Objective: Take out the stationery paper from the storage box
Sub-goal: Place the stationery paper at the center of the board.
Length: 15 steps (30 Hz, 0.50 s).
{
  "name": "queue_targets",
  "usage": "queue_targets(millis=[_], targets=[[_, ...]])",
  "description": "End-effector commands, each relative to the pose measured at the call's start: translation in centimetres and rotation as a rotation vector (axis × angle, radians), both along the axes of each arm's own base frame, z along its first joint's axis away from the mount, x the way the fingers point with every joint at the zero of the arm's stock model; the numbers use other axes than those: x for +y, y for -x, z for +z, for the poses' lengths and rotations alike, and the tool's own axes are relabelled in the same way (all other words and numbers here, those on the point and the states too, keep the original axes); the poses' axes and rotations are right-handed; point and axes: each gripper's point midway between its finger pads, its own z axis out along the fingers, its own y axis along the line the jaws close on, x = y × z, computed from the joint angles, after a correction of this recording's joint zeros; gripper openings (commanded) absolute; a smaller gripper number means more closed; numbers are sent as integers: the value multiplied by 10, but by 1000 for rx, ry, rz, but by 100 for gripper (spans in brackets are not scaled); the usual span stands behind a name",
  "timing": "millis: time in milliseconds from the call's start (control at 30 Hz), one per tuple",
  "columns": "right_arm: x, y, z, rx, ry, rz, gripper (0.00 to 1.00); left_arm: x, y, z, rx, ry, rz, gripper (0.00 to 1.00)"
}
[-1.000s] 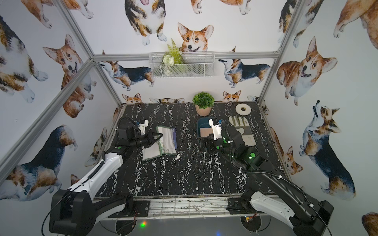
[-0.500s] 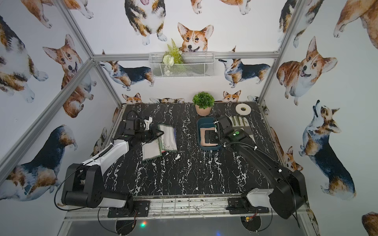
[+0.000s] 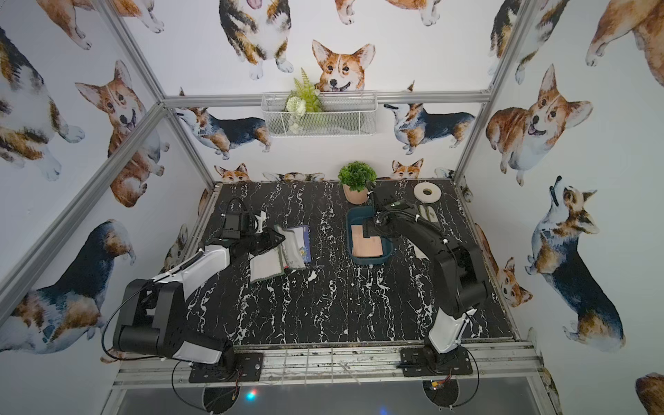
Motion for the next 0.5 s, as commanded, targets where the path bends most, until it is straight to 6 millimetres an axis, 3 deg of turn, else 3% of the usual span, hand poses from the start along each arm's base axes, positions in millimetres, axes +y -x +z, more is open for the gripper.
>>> queue_targets(millis=[0, 100, 133, 267, 467], targets=[[2, -4, -16, 64, 58, 57, 80, 16, 3, -8, 16, -101, 33, 49], [3, -9, -31, 95, 81, 76, 80, 28, 4, 7, -31, -148, 86, 62], [4, -9, -34, 107, 81, 82, 80, 33, 14, -1, -18, -164, 102, 64], [5, -7, -47, 157, 89, 97, 79, 43, 22, 20, -78, -181, 152, 69], [3, -7, -62, 194, 93, 98, 79, 29, 33, 49, -153, -64, 127, 72]])
